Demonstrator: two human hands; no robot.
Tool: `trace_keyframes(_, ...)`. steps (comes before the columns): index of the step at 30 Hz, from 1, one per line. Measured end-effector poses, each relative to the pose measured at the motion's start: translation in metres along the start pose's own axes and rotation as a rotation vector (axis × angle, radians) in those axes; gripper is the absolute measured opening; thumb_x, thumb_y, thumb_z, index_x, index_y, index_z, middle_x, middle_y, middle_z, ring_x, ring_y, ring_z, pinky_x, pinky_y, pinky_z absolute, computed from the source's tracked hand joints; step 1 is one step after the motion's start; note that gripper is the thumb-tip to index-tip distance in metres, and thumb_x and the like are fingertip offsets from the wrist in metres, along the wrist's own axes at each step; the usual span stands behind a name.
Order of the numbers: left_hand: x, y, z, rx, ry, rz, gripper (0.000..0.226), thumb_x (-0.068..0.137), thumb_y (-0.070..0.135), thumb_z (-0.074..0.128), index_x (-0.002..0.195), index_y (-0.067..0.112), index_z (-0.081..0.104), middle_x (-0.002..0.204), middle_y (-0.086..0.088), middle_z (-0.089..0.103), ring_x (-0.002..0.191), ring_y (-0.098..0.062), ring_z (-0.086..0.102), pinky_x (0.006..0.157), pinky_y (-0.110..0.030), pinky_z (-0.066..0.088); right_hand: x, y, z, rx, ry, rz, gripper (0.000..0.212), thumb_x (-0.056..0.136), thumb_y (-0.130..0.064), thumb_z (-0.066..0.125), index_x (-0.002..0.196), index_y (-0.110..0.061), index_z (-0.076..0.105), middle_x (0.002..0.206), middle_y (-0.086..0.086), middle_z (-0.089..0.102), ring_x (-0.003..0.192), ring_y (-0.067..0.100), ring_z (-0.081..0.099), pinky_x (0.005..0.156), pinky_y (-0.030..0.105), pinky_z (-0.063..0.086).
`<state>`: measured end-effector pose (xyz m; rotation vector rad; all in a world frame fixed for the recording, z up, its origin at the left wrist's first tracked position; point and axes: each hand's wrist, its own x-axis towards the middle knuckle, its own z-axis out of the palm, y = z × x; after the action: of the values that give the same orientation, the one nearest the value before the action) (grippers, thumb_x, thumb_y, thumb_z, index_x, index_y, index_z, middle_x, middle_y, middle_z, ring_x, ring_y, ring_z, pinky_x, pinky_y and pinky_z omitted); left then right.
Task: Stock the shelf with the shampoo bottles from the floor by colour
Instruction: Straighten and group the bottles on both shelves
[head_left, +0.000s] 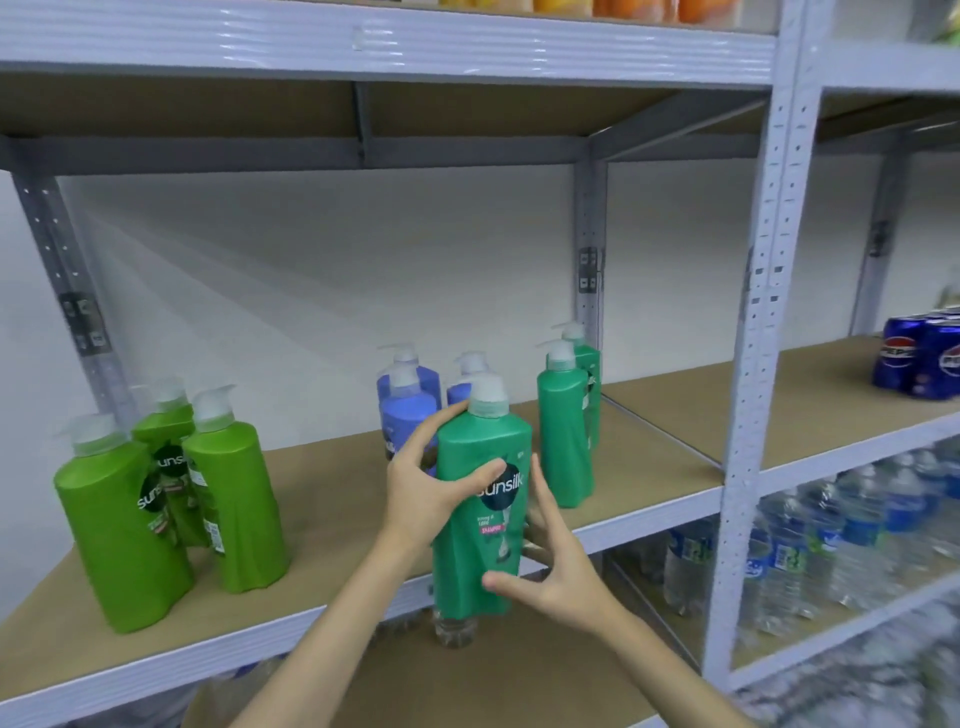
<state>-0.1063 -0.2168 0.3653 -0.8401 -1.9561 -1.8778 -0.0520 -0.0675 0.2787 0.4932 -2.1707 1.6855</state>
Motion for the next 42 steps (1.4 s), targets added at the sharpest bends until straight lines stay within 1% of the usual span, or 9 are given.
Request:
trace_keyframes(4,0.004,0.004,0.035,-0.106,-0.067,0.002,0.051,0.061,0.005,0.079,0.103,0.028,0.06,0.099,0.008,0.068,0.085,0.0,0.066,0.073,-0.014,0.052,-0.014,-0.001,-0.02,0.065,0.167,-0.001,0.112,0.068,-0.01,0.081,0.142,-0.046,0.005,0.133,-0.012,0.053,0.118,0.012,0.056,0.094,0.038,0.051)
trace_keyframes(8,0.012,0.0,0.06,-0.099,-0.234,-0.015,0.057,0.063,0.022,0.073,0.115,0.031,0.054,0.113,0.008,0.064,0.102,0.0,0.061,0.088,-0.018,0.05,-0.026,0.004,-0.045,-0.021,0.345,-0.026,0.112,0.061,-0.021,0.085,0.141,-0.053,0.012,0.131,-0.017,0.054,0.116,0.013,0.058,0.092,0.037,0.052)
trace_keyframes(12,0.003,-0.037,0.078,0.139,-0.22,-0.029,0.046,0.079,0.042,0.066,0.121,0.035,0.047,0.125,0.016,0.053,0.116,0.003,0.047,0.1,-0.02,0.038,-0.028,0.015,-0.079,-0.174,0.52,-0.051,0.113,0.06,-0.029,0.085,0.144,-0.046,0.012,0.136,-0.011,0.051,0.118,0.014,0.056,0.094,0.048,0.05)
trace_keyframes(16,-0.021,-0.098,0.088,0.62,-0.36,0.009,0.079,0.07,0.081,0.031,0.127,0.031,0.05,0.133,0.014,0.049,0.124,-0.006,0.043,0.105,-0.033,0.035,-0.009,0.026,-0.118,-0.302,0.608,-0.042,0.114,0.064,-0.018,0.084,0.145,-0.044,0.008,0.13,-0.024,0.045,0.123,0.009,0.047,0.102,0.039,0.043)
trace_keyframes(20,-0.024,-0.129,0.086,0.981,-0.41,0.201,0.053,0.077,0.059,0.034,0.115,0.032,0.06,0.116,0.016,0.061,0.104,-0.007,0.06,0.084,-0.023,0.044,0.023,0.03,-0.142,-0.464,0.68,0.009,0.113,0.067,-0.022,0.082,0.142,-0.045,0.002,0.115,-0.002,0.047,0.101,0.007,0.046,0.086,0.022,0.039)
trace_keyframes(26,-0.015,-0.143,0.09,1.035,-0.41,0.292,0.035,0.069,0.042,0.054,0.102,0.036,0.066,0.1,0.018,0.067,0.086,-0.006,0.063,0.074,-0.018,0.027,0.062,0.053,-0.153,-0.633,0.694,0.155,0.111,0.069,-0.034,0.079,0.135,-0.055,-0.008,0.105,0.006,0.043,0.084,0.019,0.054,0.074,0.034,0.05)
trace_keyframes(32,-0.012,-0.154,0.086,1.029,-0.403,0.314,0.039,0.078,0.045,0.041,0.109,0.037,0.063,0.108,0.019,0.065,0.098,-0.001,0.043,0.076,-0.018,0.025,0.076,0.079,-0.15,-0.684,0.693,0.229,0.107,0.072,-0.038,0.076,0.132,-0.059,-0.01,0.106,0.009,0.044,0.086,0.029,0.057,0.075,0.041,0.051)
trace_keyframes(39,-0.014,-0.147,0.082,0.984,-0.475,0.199,0.038,0.081,0.049,0.041,0.113,0.04,0.06,0.112,0.023,0.063,0.098,0.0,0.053,0.08,-0.016,0.026,0.074,0.082,-0.141,-0.706,0.67,0.219,0.11,0.072,-0.036,0.076,0.136,-0.052,-0.011,0.117,0.012,0.04,0.101,0.03,0.054,0.081,0.041,0.05)
trace_keyframes(42,-0.015,-0.144,0.081,0.947,-0.501,0.165,0.038,0.08,0.051,0.041,0.112,0.041,0.06,0.112,0.024,0.063,0.095,-0.001,0.058,0.08,-0.016,0.026,0.067,0.076,-0.143,-0.575,0.598,0.239,0.119,0.069,-0.022,0.081,0.141,-0.048,-0.01,0.125,0.013,0.036,0.112,0.03,0.051,0.095,0.042,0.044)
